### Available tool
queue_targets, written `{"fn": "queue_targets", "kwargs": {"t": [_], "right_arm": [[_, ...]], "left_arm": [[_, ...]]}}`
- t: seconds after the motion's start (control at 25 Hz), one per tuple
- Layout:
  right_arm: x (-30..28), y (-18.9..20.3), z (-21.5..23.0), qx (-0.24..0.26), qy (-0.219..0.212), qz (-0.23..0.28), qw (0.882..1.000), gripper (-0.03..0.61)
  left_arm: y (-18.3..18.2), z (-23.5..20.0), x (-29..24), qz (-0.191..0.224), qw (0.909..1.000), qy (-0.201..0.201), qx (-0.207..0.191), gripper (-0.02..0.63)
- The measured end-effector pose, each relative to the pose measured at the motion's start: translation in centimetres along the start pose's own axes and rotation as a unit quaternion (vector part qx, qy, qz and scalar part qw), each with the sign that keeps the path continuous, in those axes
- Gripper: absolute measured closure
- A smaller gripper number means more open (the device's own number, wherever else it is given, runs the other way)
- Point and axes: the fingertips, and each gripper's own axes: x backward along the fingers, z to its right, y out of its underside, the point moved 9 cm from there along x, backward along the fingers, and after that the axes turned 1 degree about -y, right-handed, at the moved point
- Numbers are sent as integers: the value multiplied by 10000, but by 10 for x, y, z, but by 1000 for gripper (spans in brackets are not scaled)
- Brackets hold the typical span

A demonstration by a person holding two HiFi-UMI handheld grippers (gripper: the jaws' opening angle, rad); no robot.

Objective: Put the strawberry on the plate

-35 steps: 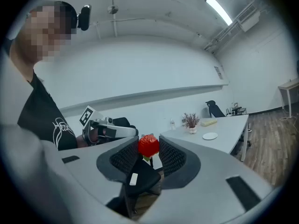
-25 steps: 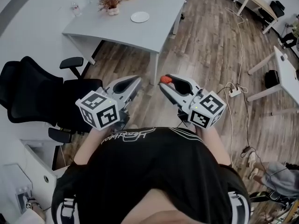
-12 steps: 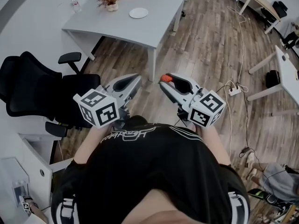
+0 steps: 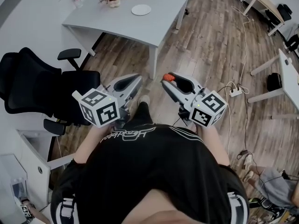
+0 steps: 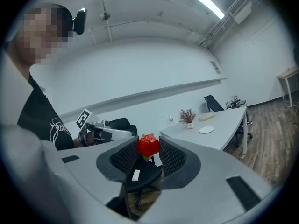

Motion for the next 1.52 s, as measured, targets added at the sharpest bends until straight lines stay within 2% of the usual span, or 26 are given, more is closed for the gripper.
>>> {"fn": "queue_targets", "kwargs": {"t": [0.2,0.44,0.76,1.04,1.28,1.52], "right_arm": [[-17,-4,25,73,14,-161,9998,445],[-44,-13,68,12,77,-194,9998,445],[-83,-32,134,-190,332,-226,9990,445],[-123,-60,195,-282,576,-200,9977,445],[-180,-81,246,-294,565,-179,9978,445],[-246,-83,290,-324,518,-305,9977,445]], "left_arm": [[-7,-27,-18,30,9998,-52,209,607],[-26,-63,-53,-63,9997,24,245,607],[-63,-119,-111,-306,9988,241,304,607],[-112,-174,-164,-426,9980,428,202,607],[-148,-238,-194,-441,9982,361,196,607],[-171,-314,-211,-370,9987,219,265,607]]}}
